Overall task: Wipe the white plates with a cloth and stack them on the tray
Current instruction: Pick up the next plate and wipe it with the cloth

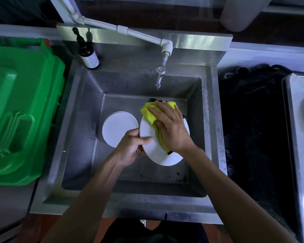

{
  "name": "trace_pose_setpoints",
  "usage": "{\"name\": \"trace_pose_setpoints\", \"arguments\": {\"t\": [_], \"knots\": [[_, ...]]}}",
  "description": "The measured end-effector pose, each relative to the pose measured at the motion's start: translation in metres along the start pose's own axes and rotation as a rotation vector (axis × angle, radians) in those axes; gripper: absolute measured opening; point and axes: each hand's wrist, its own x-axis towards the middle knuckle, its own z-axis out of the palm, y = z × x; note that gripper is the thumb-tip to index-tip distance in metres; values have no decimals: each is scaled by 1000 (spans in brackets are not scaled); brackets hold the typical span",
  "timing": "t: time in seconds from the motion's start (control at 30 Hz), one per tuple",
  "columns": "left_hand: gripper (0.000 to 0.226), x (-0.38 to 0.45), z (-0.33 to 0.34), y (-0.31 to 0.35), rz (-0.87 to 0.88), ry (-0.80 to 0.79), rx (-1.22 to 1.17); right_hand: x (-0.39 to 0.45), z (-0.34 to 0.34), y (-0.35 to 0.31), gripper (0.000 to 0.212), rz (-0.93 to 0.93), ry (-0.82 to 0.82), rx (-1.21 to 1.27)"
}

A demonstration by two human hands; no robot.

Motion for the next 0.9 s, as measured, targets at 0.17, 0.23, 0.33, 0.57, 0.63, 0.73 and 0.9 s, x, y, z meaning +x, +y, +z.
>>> {"name": "trace_pose_setpoints", "arguments": {"t": [0.17, 0.23, 0.33, 0.57, 0.63, 0.73, 0.9], "knots": [[50, -2, -4, 2, 2, 22, 15, 9, -2, 19, 44, 149, 56, 9], [52, -3, -5, 5, 10, 29, 21, 9, -2, 24, 45, 197, 68, 21], [52, -2, -7, 7, 20, 41, 13, 8, -3, 28, 45, 254, 74, 40], [42, 0, -10, 3, 33, 59, -81, -1, 3, 30, 47, 395, 135, 107], [44, 1, -11, 1, 31, 62, -86, -8, 7, 29, 49, 426, 145, 135], [50, 3, -11, -2, 18, 72, -92, -19, 14, 24, 50, 440, 156, 138], [48, 8, -11, -6, 29, 102, -169, -28, 29, 8, 50, 449, 162, 98]]}}
